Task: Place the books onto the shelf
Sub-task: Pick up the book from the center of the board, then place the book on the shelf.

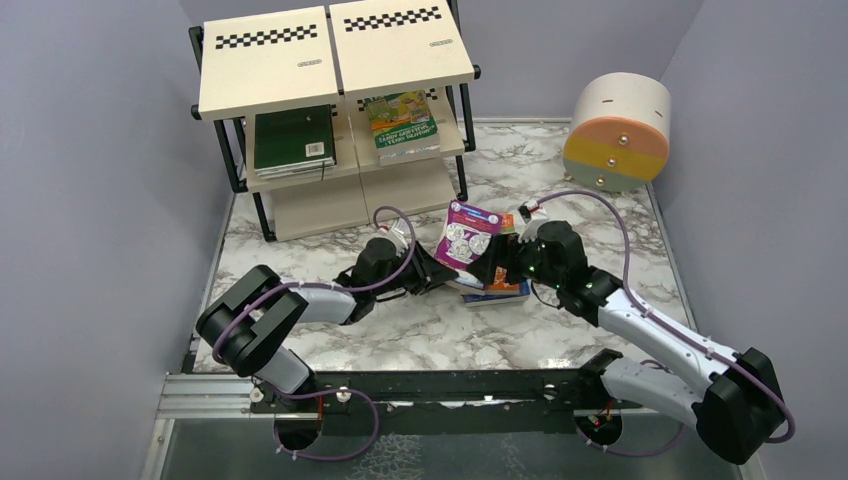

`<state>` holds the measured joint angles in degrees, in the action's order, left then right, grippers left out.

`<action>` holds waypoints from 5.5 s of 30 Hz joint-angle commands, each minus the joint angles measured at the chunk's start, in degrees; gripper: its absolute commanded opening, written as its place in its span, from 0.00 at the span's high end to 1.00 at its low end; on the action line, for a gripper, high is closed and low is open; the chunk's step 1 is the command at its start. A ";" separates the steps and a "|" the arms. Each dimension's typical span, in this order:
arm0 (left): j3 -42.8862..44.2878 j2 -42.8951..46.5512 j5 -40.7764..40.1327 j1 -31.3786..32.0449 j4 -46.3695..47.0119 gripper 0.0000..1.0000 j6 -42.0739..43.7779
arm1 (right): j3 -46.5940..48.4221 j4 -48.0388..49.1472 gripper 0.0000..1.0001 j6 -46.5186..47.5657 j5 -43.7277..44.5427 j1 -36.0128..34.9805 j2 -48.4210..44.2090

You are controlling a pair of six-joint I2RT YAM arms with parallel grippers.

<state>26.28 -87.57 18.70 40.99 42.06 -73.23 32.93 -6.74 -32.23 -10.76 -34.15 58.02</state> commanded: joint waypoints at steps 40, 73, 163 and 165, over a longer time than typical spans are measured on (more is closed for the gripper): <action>65.06 23.05 -12.93 3.92 -53.53 1.00 18.94 | 22.47 -20.99 0.03 9.64 19.79 -0.10 -16.08; 85.09 -2.02 26.06 -57.76 -39.28 1.00 -12.69 | 29.04 -15.47 0.06 11.47 4.52 -0.12 -5.21; 52.25 27.64 32.61 -66.76 -61.60 0.46 -6.44 | 29.66 -6.62 0.08 13.29 -8.75 -0.12 4.30; 52.72 27.67 32.81 -66.74 -60.01 0.45 -7.17 | 29.65 -6.77 0.08 13.48 -8.75 -0.13 4.48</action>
<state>78.78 -61.47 50.59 -25.91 -19.81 -79.99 63.00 -15.73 -18.79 -17.80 -34.15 62.28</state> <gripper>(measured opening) 0.541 0.924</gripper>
